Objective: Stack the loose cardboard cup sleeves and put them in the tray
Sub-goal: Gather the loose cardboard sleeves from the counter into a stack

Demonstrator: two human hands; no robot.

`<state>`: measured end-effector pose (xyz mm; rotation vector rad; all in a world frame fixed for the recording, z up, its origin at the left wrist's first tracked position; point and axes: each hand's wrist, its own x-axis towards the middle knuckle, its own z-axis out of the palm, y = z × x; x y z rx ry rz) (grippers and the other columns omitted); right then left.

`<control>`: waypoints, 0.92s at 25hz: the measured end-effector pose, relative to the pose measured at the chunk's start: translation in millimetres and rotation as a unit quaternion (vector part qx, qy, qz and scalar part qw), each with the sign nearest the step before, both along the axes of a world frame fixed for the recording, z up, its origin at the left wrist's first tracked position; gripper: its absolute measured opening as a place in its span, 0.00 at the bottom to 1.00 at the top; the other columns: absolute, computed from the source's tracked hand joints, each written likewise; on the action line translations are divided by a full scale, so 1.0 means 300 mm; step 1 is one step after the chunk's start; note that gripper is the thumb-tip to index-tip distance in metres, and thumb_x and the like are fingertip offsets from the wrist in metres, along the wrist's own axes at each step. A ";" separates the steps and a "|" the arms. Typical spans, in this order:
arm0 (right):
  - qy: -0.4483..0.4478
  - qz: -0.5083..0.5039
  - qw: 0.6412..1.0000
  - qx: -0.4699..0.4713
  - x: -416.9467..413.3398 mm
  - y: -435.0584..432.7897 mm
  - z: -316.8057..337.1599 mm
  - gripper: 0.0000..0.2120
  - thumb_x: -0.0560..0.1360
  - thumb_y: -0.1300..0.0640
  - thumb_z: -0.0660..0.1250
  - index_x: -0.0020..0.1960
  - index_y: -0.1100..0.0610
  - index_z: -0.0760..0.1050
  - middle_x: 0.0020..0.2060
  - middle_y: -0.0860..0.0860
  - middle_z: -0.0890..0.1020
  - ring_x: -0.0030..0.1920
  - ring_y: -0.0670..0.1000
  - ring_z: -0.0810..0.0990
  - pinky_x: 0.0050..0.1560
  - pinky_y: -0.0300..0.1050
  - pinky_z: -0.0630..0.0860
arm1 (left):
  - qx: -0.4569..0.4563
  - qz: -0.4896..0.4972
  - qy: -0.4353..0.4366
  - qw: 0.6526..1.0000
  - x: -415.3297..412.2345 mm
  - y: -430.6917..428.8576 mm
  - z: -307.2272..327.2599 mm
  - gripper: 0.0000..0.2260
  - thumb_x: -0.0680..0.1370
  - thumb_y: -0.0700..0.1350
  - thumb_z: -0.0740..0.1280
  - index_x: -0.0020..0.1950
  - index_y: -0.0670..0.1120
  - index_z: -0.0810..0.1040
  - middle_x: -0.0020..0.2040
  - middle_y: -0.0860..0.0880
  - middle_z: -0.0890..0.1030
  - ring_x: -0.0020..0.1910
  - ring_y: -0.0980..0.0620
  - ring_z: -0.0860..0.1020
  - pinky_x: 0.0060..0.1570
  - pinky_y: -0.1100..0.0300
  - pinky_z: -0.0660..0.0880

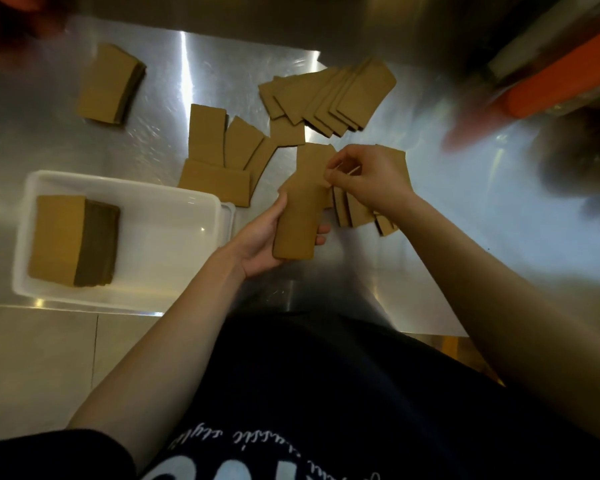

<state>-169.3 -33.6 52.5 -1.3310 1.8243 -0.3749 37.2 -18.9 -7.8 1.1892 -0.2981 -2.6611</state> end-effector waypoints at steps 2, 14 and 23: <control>0.048 -0.040 0.998 0.010 -0.004 -0.018 -0.026 0.15 0.76 0.49 0.66 0.61 0.53 0.75 0.44 0.44 0.78 0.36 0.40 0.75 0.33 0.29 0.70 | 0.024 0.036 -0.019 0.999 0.015 0.015 -0.001 0.29 0.83 0.61 0.53 0.75 0.42 0.68 0.63 0.36 0.79 0.60 0.41 0.79 0.72 0.44 0.66; 0.230 0.034 0.971 0.050 0.034 -0.078 -0.161 0.28 0.70 0.43 0.72 0.63 0.56 0.69 0.60 0.57 0.71 0.58 0.57 0.73 0.51 0.50 0.75 | 0.041 0.214 -0.005 0.976 0.010 0.000 0.007 0.19 0.82 0.57 0.56 0.70 0.56 0.74 0.51 0.40 0.78 0.45 0.45 0.79 0.48 0.50 0.75; -0.029 -0.038 0.998 0.042 -0.053 -0.108 -0.090 0.13 0.76 0.55 0.69 0.59 0.53 0.72 0.53 0.50 0.76 0.49 0.48 0.78 0.46 0.41 0.78 | 0.051 0.222 -0.008 0.974 0.018 0.000 0.001 0.27 0.80 0.62 0.58 0.75 0.50 0.69 0.52 0.42 0.77 0.45 0.47 0.77 0.46 0.54 0.73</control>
